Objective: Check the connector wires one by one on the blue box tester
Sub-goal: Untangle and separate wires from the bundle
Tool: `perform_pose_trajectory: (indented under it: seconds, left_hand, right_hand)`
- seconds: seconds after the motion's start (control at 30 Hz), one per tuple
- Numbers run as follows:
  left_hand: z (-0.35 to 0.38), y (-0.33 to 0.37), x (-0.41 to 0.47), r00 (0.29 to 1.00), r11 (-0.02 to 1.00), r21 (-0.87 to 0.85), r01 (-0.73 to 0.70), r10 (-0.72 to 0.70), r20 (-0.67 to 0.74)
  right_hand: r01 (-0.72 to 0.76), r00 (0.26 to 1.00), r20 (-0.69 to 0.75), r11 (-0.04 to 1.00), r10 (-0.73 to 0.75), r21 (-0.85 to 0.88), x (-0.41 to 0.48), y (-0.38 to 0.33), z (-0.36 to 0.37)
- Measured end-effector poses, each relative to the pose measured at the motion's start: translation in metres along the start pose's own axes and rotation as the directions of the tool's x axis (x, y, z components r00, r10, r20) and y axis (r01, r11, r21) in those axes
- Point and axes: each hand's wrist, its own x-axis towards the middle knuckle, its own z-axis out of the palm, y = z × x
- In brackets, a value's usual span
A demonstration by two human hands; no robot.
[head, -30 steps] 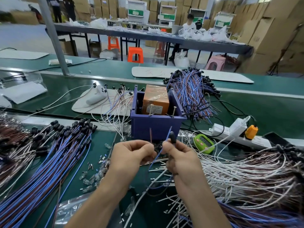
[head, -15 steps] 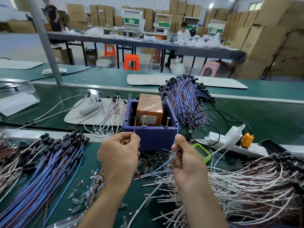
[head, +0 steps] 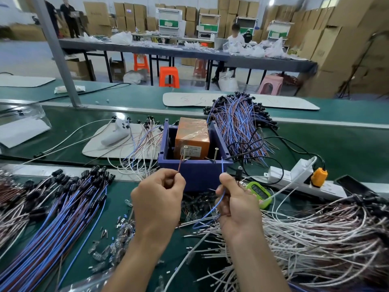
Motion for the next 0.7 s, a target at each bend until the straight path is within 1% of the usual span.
perform_pose_trajectory:
  seconds: [0.1,0.23,0.43,0.7]
  left_hand:
    - [0.000,-0.003,0.000,1.000,1.000,0.000,-0.028,0.028,0.009]
    - [0.002,-0.007,0.001,0.999,0.999,-0.012,-0.029,0.030,0.028]
    - [0.002,-0.010,0.001,0.994,0.995,-0.011,-0.096,0.097,0.058]
    - [0.003,-0.013,0.001,0.993,0.995,-0.019,-0.098,0.099,0.061]
  right_hand:
    - [-0.007,1.000,0.003,1.000,0.007,-0.007,0.000,0.000,0.000]
    - [-0.014,1.000,-0.001,1.000,0.014,-0.012,0.000,-0.001,0.001]
    - [-0.016,1.000,-0.007,1.000,0.016,-0.008,0.001,-0.001,-0.001]
    - [0.045,0.998,-0.037,0.998,-0.046,-0.043,0.005,-0.001,-0.001]
